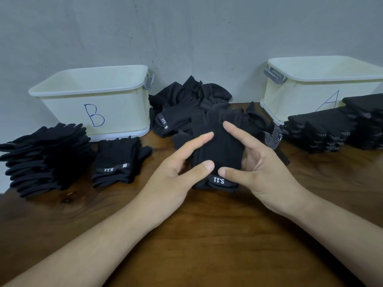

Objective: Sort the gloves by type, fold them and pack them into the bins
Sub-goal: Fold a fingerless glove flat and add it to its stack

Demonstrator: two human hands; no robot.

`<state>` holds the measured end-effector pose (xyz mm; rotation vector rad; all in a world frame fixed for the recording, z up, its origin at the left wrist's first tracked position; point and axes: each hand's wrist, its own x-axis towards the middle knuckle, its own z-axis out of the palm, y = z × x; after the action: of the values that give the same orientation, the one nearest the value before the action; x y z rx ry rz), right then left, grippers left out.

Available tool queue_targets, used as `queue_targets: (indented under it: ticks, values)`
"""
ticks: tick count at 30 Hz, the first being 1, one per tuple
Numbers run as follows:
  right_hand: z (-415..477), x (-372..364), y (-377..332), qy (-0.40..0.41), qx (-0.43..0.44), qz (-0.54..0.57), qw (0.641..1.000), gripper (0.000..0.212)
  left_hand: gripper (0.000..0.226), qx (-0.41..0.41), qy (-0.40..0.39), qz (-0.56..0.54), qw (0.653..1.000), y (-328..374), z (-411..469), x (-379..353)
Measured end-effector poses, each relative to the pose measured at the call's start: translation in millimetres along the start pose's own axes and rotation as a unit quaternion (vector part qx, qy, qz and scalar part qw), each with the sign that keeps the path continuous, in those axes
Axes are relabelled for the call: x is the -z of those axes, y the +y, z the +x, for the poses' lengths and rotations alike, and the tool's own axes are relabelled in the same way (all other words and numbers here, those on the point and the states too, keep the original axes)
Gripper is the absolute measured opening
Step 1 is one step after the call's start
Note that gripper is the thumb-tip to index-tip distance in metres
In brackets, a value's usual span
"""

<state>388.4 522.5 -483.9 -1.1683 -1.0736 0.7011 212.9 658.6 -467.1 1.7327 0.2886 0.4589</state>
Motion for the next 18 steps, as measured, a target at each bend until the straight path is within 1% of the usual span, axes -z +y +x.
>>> queue_targets:
  ticks: [4, 7, 11, 13, 18]
  values:
    - [0.1, -5.6, -2.5, -0.003, -0.007, -0.003, 1.000, 0.090, 0.062, -0.006, 0.065, 0.001, 0.998, -0.6, -0.2, 1.7]
    - [4.5, -9.1, -8.1, 0.003, -0.019, 0.001, 1.000, 0.090, 0.070, -0.005, 0.086, 0.008, 0.996, 5.5, -0.8, 8.3]
    - [21.8, -21.2, -15.7, 0.003, -0.055, 0.003, 0.998, 0.086, 0.070, 0.014, 0.112, 0.036, 0.993, 15.6, -0.6, 30.9]
    - [35.2, -36.0, -18.5, -0.002, -0.083, 0.024, 0.996, 0.081, 0.070, 0.022, 0.123, 0.050, 0.991, 20.0, -4.8, 50.3]
    - [79.7, -91.4, -19.6, -0.011, -0.112, 0.052, 0.992, 0.069, 0.063, 0.067, 0.161, 0.026, 0.984, 26.2, -22.6, 112.7]
